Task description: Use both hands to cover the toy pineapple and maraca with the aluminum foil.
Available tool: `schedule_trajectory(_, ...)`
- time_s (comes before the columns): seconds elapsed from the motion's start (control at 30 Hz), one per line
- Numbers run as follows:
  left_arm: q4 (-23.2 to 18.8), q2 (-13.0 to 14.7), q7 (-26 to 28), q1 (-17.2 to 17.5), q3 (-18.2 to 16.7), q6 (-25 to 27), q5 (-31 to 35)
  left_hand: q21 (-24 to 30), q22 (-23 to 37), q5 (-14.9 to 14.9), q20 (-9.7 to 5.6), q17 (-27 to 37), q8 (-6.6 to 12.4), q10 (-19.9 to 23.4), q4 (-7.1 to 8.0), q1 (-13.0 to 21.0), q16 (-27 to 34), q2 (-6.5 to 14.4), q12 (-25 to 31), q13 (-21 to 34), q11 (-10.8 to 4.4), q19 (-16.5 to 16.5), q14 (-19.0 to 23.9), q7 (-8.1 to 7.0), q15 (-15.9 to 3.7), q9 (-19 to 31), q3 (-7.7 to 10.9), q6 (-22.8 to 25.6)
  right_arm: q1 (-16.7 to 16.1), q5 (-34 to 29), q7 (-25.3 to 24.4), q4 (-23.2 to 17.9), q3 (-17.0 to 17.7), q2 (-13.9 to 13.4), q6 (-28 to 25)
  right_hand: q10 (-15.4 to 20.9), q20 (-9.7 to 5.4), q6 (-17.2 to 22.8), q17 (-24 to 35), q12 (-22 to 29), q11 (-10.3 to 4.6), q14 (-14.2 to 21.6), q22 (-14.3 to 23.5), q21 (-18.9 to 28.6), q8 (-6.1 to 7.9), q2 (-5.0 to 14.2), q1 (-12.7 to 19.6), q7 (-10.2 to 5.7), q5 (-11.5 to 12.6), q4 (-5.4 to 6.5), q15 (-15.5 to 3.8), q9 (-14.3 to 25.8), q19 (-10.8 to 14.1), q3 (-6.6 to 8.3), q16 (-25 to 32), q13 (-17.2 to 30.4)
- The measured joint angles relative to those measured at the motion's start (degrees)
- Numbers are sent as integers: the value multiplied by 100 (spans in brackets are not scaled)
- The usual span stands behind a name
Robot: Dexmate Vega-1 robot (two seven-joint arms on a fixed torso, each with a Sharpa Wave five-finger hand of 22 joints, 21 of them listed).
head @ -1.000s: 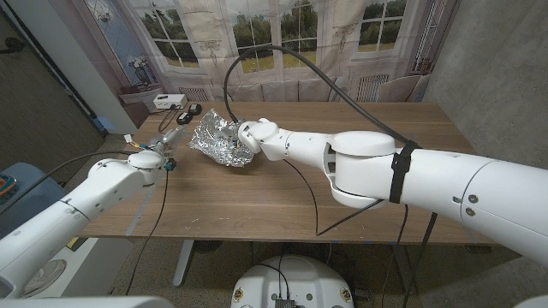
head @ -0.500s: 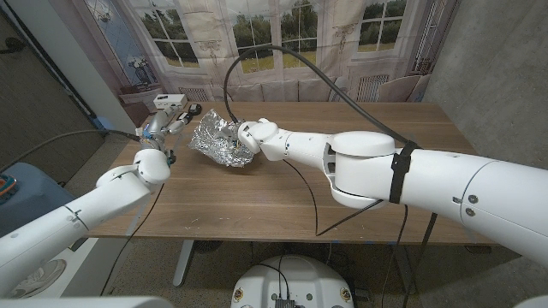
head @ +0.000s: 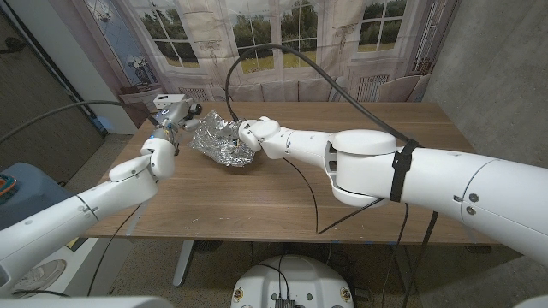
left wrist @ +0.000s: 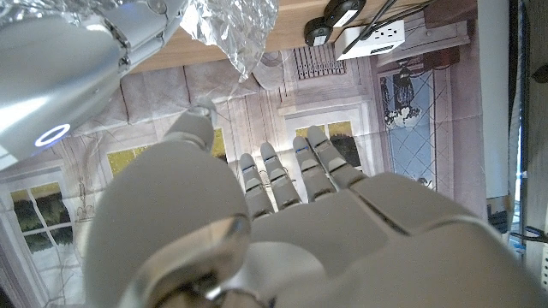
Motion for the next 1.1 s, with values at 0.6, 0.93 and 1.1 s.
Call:
schedule_trajectory(0.6,601,-132,-2164,-923,477,107,337,-577,10,234,217,-1,0,-522,-30,-274,-48,-130,3,-115,-1,-346,-616,190,27,0,-362,-622,18,82,-91,0,31,-41,6,98,-4,65,9,15,-60,21,0,-38,19,-1,0,-5,45,15,21,-4,3,-15,0,-2)
schedule_trajectory(0.93,1033,-347,-3111,-1362,890,168,700,-711,11,280,218,-1,0,-631,-90,-169,-48,-190,2,-167,205,-345,-678,586,27,-27,-422,-745,27,138,-190,0,65,-71,-14,108,-43,159,36,15,-70,61,0,-38,41,-2,1,-11,82,15,0,1,43,-15,0,-2)
schedule_trajectory(1.1,1202,-450,-3269,-1489,999,135,759,-747,27,318,233,-1,0,-625,-59,-169,-20,-189,25,-168,371,-330,-677,851,27,-27,-475,-768,33,168,-229,0,85,-93,-11,108,-35,247,39,15,-70,61,0,-38,41,-2,0,-21,81,14,0,-11,102,-16,0,-2)
